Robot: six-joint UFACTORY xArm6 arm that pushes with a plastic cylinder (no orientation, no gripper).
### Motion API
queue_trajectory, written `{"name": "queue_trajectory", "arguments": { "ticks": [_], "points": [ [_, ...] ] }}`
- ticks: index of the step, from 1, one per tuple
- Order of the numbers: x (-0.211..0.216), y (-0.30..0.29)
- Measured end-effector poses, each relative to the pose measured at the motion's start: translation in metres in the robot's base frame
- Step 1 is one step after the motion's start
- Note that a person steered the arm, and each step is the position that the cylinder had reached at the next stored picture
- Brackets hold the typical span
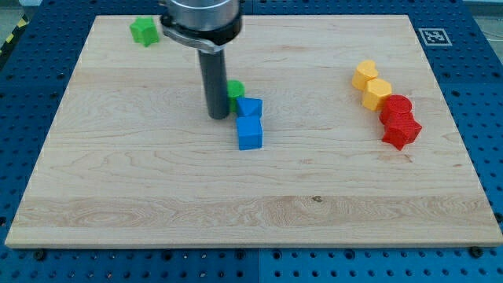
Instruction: Move the green circle towards the green star
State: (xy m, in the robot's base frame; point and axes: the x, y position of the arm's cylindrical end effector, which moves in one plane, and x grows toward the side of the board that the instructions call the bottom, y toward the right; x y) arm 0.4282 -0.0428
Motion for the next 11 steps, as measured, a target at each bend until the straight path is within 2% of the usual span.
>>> {"name": "queue_trajectory", "arguments": {
  "ticks": [1, 2, 3, 4, 5, 6, 7, 8, 9, 11],
  "points": [
    [-0.039, 0.023],
    [-0.057, 0.024],
    [-0.019, 0.037],
    [-0.024, 0.088],
    [-0.063, 0.118],
    [-0.074, 0.092],
    [-0.074, 0.032],
    [-0.093, -0.023],
    [-0.106, -0.048],
    [-0.105, 0.032]
  ]
}}
